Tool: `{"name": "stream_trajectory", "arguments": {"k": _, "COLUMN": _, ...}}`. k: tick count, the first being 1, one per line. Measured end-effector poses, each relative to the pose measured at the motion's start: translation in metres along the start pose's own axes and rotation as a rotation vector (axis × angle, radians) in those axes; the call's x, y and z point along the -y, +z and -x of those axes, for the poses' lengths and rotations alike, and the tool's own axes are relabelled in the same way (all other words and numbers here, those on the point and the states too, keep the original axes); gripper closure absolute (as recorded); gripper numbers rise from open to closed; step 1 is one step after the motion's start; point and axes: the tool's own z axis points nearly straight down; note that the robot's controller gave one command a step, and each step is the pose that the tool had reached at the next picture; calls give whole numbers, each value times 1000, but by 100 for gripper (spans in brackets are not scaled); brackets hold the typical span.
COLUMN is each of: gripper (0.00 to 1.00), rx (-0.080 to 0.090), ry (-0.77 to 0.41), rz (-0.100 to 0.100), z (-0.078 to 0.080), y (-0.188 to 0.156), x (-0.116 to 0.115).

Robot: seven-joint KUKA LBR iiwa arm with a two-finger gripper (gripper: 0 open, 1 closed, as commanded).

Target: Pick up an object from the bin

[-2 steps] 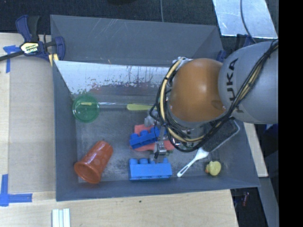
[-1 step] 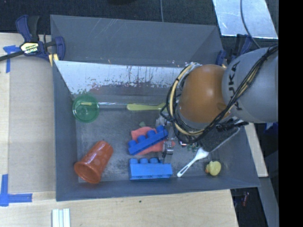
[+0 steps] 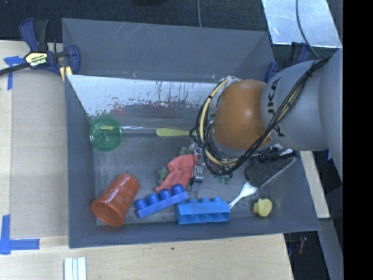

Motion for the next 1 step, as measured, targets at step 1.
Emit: {"name": "stream_trajectory", "arguments": {"k": 1, "gripper": 100, "rx": 0, "ry": 0, "rz": 0, "z": 0, "y": 0, "x": 0}}
